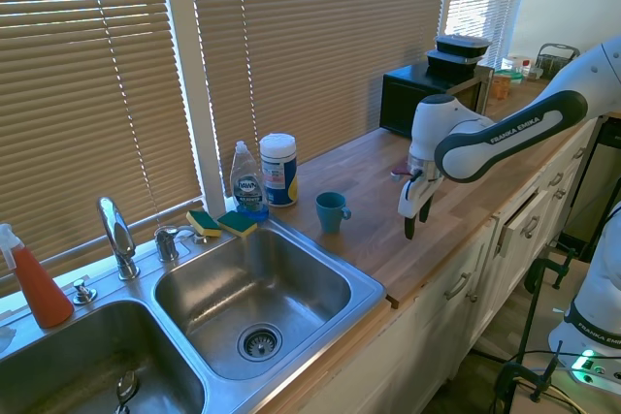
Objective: Put the mug in the sink
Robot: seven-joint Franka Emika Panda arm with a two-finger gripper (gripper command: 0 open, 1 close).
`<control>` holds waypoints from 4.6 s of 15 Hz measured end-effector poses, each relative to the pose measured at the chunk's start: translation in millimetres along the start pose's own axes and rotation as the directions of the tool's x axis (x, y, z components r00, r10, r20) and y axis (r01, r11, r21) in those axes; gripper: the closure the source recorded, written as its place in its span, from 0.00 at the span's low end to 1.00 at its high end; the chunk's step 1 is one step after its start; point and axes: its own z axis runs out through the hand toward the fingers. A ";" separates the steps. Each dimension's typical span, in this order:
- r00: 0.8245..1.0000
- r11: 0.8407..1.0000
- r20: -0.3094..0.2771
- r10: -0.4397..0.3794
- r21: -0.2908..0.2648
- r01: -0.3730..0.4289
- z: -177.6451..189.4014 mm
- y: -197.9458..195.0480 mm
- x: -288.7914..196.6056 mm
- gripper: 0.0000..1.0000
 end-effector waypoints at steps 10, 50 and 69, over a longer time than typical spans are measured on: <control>0.997 0.997 -0.060 -0.046 0.064 0.050 -52.5 -57.0 14.2 0.00; 0.997 0.995 0.003 0.076 0.070 -0.076 24.9 -214.6 99.6 1.00; 0.993 0.996 -0.118 -0.022 0.085 0.032 -51.6 -281.9 -27.0 1.00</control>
